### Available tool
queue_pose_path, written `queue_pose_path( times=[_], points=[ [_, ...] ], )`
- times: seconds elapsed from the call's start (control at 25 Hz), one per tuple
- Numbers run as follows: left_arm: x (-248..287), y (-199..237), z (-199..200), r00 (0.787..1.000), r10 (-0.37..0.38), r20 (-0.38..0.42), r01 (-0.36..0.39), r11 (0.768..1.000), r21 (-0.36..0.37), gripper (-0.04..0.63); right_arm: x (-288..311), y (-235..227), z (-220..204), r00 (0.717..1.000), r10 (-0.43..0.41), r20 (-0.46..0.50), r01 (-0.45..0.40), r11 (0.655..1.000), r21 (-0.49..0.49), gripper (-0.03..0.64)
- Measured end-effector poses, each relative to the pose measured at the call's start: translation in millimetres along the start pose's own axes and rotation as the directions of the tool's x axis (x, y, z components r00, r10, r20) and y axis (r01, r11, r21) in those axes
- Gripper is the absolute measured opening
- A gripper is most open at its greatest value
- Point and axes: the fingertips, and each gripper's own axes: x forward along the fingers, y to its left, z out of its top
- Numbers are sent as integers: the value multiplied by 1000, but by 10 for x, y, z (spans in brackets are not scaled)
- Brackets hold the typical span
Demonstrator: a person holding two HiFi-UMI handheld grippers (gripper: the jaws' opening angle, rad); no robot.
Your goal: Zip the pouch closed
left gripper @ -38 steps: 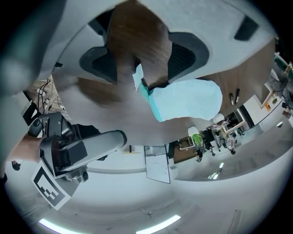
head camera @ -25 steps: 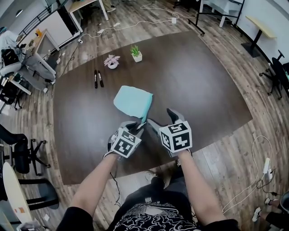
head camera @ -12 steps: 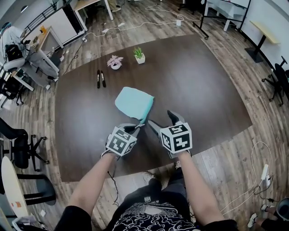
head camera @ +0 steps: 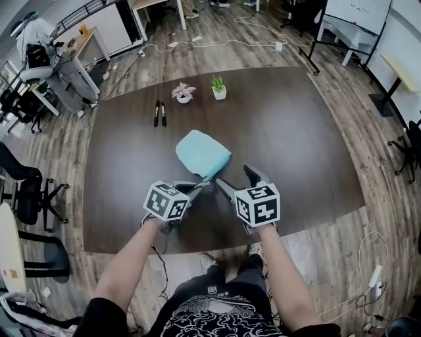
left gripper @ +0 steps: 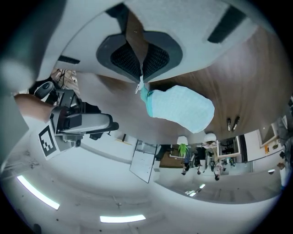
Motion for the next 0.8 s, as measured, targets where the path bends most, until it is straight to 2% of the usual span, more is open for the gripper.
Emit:
queue_pose_path(
  times=[0.52,0.68,0.8],
  points=[
    [-219,-82,211,998,-33,58,39,992,-116,23,56,110,199,988,154,-23,-155,985,-70,380],
    [-289,-124,237,996,-53,68,62,988,-145,23,68,186,230,974,226,-29,-228,971,-78,380],
    [-357,-134,279,992,-70,101,88,980,-178,23,107,294,216,952,304,-43,-306,948,-81,379]
  ],
)
